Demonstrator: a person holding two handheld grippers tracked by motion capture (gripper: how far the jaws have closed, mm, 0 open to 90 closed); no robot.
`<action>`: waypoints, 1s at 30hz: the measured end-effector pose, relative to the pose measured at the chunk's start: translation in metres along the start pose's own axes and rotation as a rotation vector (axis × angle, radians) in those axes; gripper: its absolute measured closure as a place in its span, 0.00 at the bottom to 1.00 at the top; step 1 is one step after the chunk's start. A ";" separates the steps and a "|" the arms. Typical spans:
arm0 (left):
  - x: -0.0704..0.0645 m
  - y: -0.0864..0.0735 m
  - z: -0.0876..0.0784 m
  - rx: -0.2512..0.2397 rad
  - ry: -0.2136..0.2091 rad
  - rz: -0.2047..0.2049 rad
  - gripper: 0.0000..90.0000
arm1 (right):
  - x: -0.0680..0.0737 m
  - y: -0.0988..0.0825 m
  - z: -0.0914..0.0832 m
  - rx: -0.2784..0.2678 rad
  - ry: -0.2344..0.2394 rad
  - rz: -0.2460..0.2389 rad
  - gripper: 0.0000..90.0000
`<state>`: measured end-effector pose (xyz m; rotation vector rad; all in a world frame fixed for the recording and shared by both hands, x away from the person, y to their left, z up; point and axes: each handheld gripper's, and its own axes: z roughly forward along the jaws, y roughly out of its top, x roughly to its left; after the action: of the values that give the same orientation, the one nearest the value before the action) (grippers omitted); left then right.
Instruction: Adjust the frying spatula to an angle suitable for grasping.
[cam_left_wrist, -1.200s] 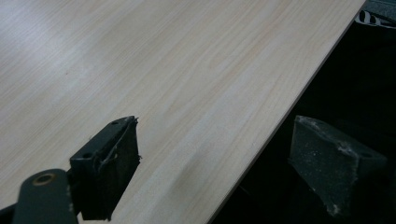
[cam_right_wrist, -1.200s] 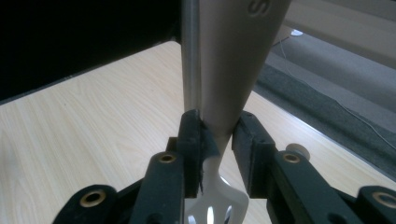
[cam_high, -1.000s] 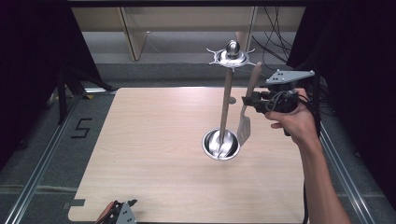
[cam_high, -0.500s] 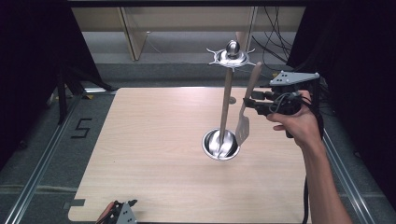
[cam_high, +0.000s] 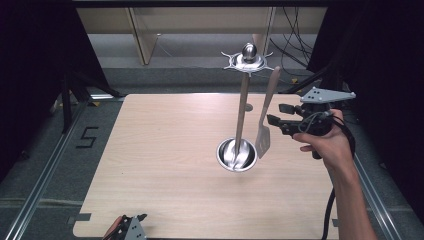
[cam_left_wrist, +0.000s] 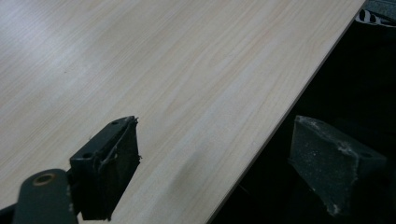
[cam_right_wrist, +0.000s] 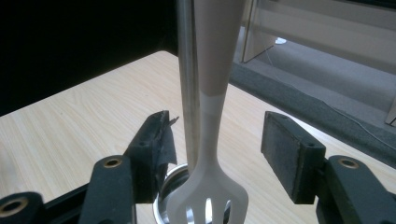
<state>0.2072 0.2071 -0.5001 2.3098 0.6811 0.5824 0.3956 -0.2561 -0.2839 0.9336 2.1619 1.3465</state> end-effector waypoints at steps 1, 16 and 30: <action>0.000 0.000 0.000 -0.003 0.004 -0.005 0.17 | 0.001 -0.005 -0.003 -0.009 0.000 0.010 0.46; 0.001 0.000 -0.001 0.003 -0.010 0.000 0.17 | 0.003 -0.045 -0.005 -0.014 -0.003 0.015 0.43; 0.000 0.000 0.001 -0.010 -0.001 -0.013 0.17 | 0.002 -0.071 -0.009 0.035 -0.009 0.040 0.42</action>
<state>0.2076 0.2065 -0.5002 2.2951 0.6904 0.5770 0.3661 -0.2816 -0.3439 0.9993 2.1780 1.3243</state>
